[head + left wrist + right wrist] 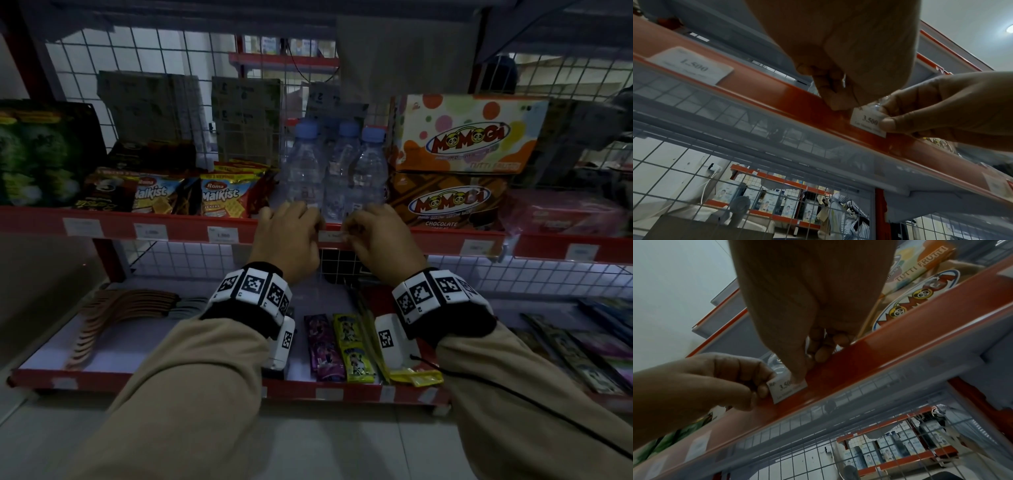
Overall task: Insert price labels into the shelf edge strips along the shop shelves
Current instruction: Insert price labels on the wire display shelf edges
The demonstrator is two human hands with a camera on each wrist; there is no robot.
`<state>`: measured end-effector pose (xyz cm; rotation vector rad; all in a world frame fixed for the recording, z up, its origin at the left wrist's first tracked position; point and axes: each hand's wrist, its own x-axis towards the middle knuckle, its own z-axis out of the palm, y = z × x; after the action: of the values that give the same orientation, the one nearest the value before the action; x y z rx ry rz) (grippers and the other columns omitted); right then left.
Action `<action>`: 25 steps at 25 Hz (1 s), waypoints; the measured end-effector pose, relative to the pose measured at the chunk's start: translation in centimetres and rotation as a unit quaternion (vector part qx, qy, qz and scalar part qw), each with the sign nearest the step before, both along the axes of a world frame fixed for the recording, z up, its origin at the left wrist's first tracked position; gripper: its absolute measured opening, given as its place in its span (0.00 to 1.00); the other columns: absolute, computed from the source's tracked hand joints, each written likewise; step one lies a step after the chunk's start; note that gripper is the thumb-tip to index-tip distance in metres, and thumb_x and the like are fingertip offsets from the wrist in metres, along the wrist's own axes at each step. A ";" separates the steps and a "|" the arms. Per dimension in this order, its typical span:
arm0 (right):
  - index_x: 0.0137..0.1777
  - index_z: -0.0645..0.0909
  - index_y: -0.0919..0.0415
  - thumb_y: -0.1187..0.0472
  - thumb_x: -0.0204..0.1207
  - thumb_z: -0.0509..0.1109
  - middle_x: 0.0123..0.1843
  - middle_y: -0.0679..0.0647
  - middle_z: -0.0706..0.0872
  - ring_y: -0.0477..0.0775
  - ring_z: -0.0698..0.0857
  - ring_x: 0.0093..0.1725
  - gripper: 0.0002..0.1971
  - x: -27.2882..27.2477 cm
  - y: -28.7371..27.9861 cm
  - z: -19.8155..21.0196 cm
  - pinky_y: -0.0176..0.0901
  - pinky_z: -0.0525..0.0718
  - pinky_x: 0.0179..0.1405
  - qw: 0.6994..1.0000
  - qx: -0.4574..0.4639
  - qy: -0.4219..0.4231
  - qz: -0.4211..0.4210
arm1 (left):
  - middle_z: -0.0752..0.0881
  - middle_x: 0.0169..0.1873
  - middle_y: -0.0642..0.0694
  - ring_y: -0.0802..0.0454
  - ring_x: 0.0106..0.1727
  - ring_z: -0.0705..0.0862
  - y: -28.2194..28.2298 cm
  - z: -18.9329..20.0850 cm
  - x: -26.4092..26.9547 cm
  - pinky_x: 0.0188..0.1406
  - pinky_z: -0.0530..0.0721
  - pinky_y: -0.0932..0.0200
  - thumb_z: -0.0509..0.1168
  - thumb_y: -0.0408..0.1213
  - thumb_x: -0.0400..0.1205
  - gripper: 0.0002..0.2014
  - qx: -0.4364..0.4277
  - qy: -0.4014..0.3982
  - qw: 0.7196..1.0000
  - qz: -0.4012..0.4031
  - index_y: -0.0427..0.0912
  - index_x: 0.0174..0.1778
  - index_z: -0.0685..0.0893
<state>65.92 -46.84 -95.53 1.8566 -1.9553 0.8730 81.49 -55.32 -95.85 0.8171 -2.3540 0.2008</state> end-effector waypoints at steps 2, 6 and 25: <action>0.51 0.85 0.60 0.62 0.76 0.71 0.48 0.57 0.82 0.60 0.76 0.53 0.06 0.1 -0.1 0.2 0.44 0.71 0.48 1.000 0.014 0.014 -0.002 | 0.79 0.52 0.48 0.46 0.57 0.75 -0.1 -0.1 0.1 0.58 0.67 0.49 0.62 0.35 0.75 0.12 -0.006 -0.003 1.000 -0.007 0.47 0.54 0.79; 0.52 0.83 0.61 0.59 0.77 0.70 0.52 0.58 0.79 0.60 0.75 0.56 0.07 0.1 0.2 0.0 0.51 0.76 0.52 0.999 0.018 0.032 -0.015 | 0.79 0.53 0.47 0.46 0.58 0.75 -0.2 -0.2 0.1 0.58 0.66 0.49 0.62 0.35 0.76 0.12 -0.013 -0.010 1.000 -0.007 0.47 0.55 0.82; 0.56 0.83 0.59 0.60 0.77 0.69 0.54 0.57 0.81 0.60 0.75 0.57 0.09 -0.1 1.2 0.2 0.53 0.75 0.53 0.996 0.036 0.073 -0.033 | 0.81 0.49 0.48 0.45 0.53 0.76 0.0 -0.2 -0.6 0.50 0.64 0.51 0.62 0.36 0.72 0.12 -0.044 0.001 0.999 0.001 0.47 0.51 0.76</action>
<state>65.84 -45.67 -95.29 1.8277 -1.9706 0.6364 80.91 -55.33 -96.09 0.7762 -2.3248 0.3011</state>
